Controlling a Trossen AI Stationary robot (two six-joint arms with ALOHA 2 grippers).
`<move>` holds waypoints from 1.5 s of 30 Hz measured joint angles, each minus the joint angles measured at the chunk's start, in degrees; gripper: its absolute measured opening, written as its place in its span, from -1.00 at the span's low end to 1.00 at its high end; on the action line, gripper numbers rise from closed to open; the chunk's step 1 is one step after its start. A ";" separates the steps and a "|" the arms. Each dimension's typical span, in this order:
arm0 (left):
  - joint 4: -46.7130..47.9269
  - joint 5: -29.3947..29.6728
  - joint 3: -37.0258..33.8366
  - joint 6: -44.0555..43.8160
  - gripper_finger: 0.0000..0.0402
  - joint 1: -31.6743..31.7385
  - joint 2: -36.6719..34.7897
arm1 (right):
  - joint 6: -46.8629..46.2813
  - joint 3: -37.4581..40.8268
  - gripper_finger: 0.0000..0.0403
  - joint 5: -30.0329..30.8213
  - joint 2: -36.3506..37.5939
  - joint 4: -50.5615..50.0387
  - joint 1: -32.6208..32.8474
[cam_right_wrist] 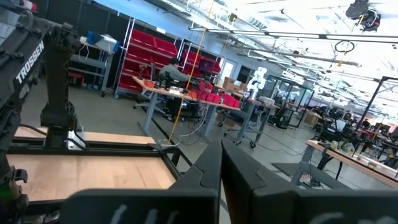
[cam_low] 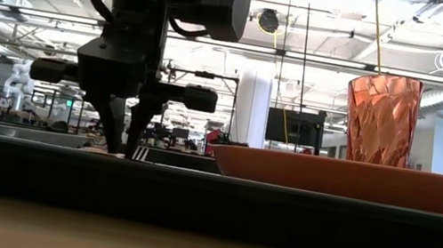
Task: Pick and place plate/cup/fork/spoon on tray
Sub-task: Put the pink fork on the black serving tray, then adjust the black serving tray
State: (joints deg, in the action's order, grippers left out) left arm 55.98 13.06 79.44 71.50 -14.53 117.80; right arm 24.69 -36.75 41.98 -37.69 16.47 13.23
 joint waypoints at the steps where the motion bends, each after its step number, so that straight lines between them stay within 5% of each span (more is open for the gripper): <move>1: -0.02 -0.06 0.00 0.00 -0.81 -0.13 0.00 | 0.04 0.00 -1.00 0.00 0.00 -0.01 0.00; 21: -0.59 -1.25 -0.04 -2.10 -0.81 -3.71 0.07 | 0.04 0.00 -1.00 0.00 0.00 -0.04 0.00; 30: -1.53 -1.72 -0.04 -11.55 -0.31 -2.30 0.11 | 0.02 0.00 -1.00 0.00 0.00 -0.05 0.00; 36: -1.98 -1.19 -0.01 -11.39 -0.15 -2.24 0.09 | 0.02 0.00 -1.00 0.00 0.00 -0.04 0.00; 45: 10.17 12.06 8.30 -9.15 -0.12 -1.67 -0.18 | 0.02 0.00 -1.00 0.00 0.00 -0.07 -0.01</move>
State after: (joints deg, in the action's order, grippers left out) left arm 66.15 25.12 87.74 62.36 -16.21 117.61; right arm 24.71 -36.75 41.98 -37.69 16.40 13.22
